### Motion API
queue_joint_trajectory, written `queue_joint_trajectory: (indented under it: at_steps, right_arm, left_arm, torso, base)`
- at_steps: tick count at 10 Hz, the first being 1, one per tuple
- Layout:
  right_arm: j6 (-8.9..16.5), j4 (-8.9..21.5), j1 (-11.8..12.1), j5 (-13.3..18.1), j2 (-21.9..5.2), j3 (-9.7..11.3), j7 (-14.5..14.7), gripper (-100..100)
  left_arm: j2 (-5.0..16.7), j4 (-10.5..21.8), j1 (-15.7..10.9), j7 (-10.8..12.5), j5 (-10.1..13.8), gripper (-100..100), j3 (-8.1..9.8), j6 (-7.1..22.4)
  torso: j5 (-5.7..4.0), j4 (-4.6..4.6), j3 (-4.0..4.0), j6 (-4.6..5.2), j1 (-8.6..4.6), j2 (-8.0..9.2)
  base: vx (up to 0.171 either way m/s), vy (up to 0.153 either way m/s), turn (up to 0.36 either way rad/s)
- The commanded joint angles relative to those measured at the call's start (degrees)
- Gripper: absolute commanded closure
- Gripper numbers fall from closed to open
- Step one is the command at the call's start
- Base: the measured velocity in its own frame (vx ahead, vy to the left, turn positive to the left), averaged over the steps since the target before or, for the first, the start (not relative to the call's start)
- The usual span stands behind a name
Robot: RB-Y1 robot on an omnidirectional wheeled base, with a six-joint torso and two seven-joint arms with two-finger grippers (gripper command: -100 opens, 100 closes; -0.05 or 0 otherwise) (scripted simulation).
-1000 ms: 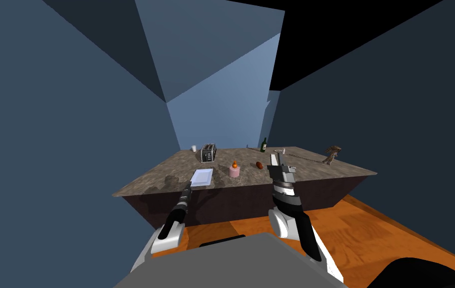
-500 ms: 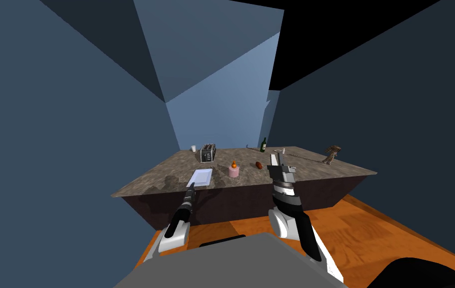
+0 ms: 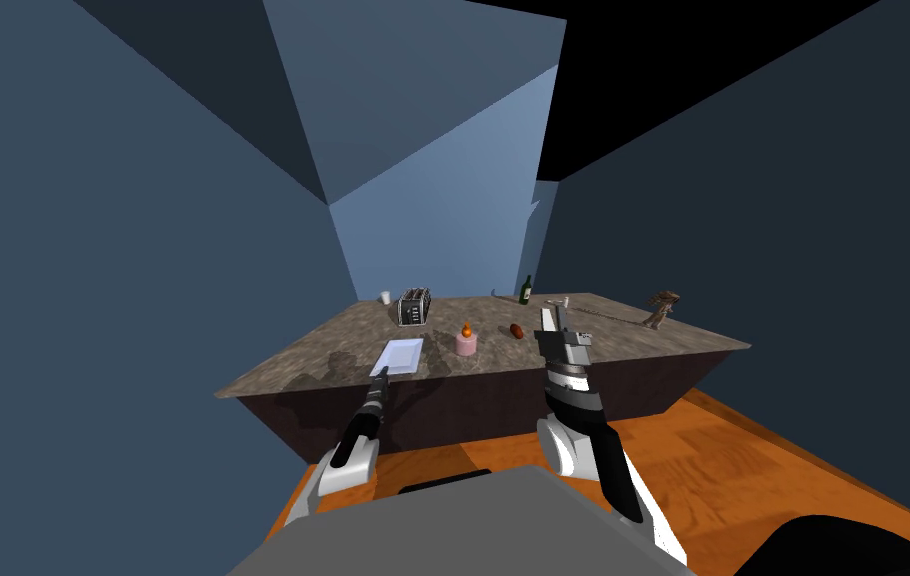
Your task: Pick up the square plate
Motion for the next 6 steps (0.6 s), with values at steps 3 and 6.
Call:
queue_joint_trajectory:
  at_steps: [3,6]
  right_arm:
    - [0.0,0.0,0.0,0.0,0.0,0.0,0.0,0]
    - [0.0,0.0,0.0,0.0,0.0,0.0,0.0,0]
  left_arm:
    - [0.0,0.3,0.3,0.0,0.0,100,-0.03,0.2]
    - [2.5,0.2,1.0,0.2,0.1,-100,0.21,1.0]
  torso:
    - [-0.09,0.19,0.08,0.06,-0.05,-0.04]
    - [-0.1,0.19,0.07,0.06,-0.05,-0.06]
  base:
    - [-0.005,-0.001,0.004]
    - [-0.009,0.007,0.005]
